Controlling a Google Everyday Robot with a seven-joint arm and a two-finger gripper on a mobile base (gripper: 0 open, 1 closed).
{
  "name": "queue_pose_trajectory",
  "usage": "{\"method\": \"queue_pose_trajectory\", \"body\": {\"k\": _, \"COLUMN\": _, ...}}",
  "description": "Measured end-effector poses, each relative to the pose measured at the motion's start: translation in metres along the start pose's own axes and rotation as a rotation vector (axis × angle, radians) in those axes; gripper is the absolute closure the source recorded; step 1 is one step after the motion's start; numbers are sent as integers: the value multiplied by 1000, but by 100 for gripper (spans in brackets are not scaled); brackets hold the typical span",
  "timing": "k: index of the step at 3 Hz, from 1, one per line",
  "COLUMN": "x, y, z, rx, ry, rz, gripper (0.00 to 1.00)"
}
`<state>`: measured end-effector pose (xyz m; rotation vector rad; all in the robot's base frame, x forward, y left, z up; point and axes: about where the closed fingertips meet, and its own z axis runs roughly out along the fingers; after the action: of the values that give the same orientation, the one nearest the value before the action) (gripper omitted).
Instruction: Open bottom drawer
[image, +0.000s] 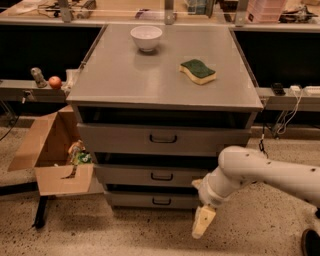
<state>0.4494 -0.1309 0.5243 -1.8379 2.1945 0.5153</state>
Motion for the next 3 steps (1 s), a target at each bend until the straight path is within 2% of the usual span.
{"method": "queue_pose_trajectory", "body": {"k": 1, "x": 3, "y": 2, "z": 46, "rx": -57, "ry": -21, "rz": -3, "gripper": 0}}
{"method": "queue_pose_trajectory", "body": {"k": 2, "x": 3, "y": 2, "z": 46, "rx": -57, "ry": -21, "rz": -3, "gripper": 0}}
{"method": "queue_pose_trajectory", "body": {"k": 3, "x": 28, "y": -13, "z": 89, "rx": 7, "ry": -20, "rz": -7, "gripper": 0}}
